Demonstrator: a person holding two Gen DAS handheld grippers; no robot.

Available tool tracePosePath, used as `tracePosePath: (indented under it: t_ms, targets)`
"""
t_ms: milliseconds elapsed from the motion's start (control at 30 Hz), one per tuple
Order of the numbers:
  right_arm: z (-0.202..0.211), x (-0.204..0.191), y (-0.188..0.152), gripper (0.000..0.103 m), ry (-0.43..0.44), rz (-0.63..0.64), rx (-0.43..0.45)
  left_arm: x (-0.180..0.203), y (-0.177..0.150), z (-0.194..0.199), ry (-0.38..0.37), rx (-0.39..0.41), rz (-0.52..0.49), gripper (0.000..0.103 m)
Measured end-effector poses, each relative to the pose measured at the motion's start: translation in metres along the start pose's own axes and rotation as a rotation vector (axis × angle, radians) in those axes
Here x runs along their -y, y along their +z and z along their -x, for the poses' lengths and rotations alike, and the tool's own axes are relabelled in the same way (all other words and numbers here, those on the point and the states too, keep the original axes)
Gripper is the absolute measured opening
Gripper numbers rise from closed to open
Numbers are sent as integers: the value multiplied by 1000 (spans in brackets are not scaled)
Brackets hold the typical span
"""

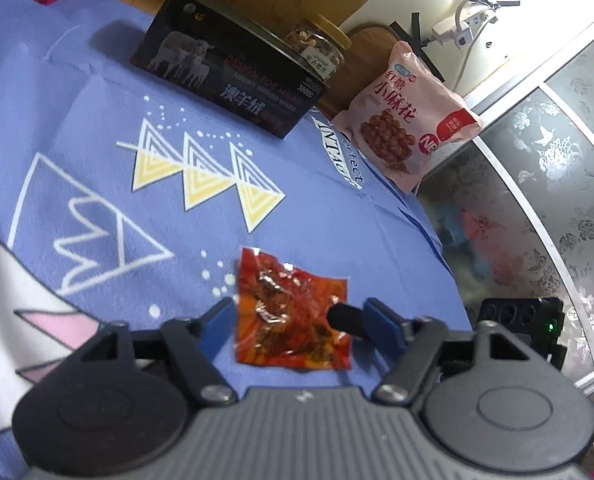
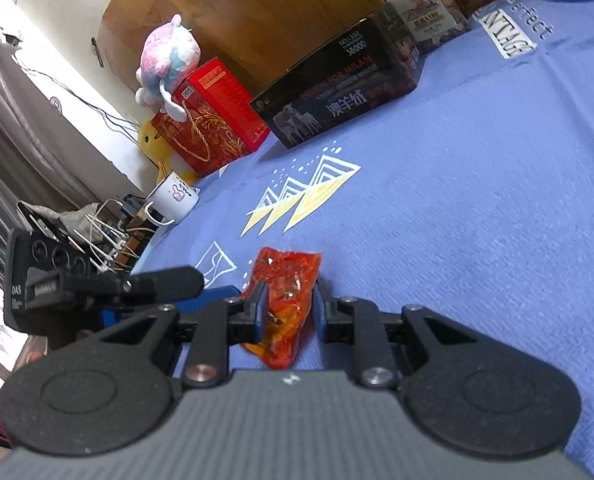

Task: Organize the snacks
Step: 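Pinch the red spicy snack bag between both grippers and lift it, then lower the red snack bag into the black tin and open the grippers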

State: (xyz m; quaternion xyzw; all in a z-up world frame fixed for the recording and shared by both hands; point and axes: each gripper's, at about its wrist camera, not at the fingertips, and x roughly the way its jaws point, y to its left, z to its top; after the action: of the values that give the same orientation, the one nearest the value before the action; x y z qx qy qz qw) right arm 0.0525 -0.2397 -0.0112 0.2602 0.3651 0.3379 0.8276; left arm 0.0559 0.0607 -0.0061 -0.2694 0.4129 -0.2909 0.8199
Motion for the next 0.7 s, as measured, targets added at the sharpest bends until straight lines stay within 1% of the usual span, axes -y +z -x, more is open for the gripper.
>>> tracePosePath:
  t_ms: [33,100,167,233,300,367,533,600,700]
  targets:
    - [1,1,0,26,2,-5,1,-1,-1,1,3,2,6,57]
    - [2,1,-1,26,3,-8,3,-4,-2,2,15,6,16,42]
    - [2,0,-1,26,0,-5,6,-8,-3,3,14,3,37,35]
    - [3,-1,-2,26,-4,-1,10,-11,-5,4,-9,-6,62,35]
    - [3,-1,-3,26,-7,-3,11,-13,-8,3,-50,-22,86,35]
    - [5,-3,-3,26,-15,-1,3,-11,-11,2,-64,-32,84,35]
    - [5,-17,-4,26,-51,50,-4,-4,-11,4,-53,-29,61,34]
    - [4,-22,0,25,-53,70,6,-2,-5,7,-48,-17,58,34]
    - [-1,-30,15,25,-49,97,24,3,13,13,-28,9,25,34]
